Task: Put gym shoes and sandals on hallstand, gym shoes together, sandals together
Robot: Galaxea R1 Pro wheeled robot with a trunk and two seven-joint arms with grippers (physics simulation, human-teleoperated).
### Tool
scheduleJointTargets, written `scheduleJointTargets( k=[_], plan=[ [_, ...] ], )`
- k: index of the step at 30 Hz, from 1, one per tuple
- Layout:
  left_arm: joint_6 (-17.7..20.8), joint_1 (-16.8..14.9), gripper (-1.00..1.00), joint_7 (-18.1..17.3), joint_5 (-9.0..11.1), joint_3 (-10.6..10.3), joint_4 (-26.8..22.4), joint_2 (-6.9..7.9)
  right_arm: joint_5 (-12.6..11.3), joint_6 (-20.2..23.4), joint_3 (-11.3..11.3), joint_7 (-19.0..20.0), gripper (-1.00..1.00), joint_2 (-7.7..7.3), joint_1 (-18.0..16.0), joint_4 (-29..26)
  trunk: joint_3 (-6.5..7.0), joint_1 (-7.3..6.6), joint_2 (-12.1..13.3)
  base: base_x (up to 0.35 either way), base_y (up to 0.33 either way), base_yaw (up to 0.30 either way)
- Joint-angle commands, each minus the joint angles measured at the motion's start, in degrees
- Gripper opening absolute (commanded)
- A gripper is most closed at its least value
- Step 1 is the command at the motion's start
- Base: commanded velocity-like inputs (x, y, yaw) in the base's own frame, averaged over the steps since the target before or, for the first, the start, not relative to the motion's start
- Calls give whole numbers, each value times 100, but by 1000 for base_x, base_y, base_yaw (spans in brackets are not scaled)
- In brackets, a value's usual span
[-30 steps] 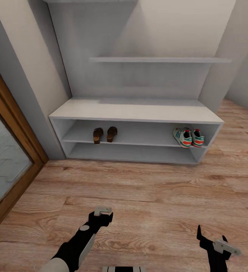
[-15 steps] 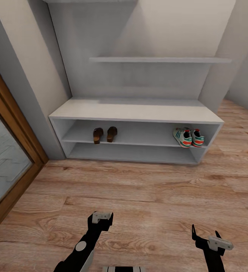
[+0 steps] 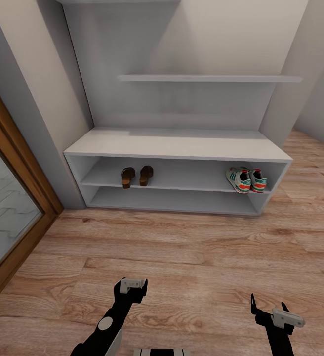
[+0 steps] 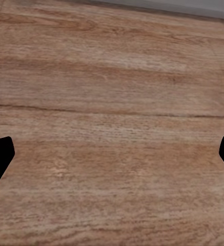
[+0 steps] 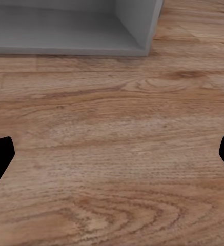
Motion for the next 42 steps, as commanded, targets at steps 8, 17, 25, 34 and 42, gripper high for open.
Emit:
scheduleJointTargets(
  k=[8,17,25,34,42],
  plan=[
    [0,4,100,3,-2,8,-3,1,-1,0,-1,0,100,0,0,0,0,0,0,0,0,0],
    [0,11,100,9,3,2,-3,0,-6,0,-3,0,100,0,0,0,90,-10,5,0,0,0],
    [0,12,100,5,11,0,3,0,-8,0,-4,6,100,0,0,0,314,-31,16,0,0,-21],
    [0,13,100,4,19,0,6,0,-8,0,-4,2,100,0,0,1,567,-54,28,0,0,-33],
    [0,13,100,-4,19,0,6,0,-8,0,-3,0,100,0,0,0,748,-75,39,0,0,-2]
  ],
)
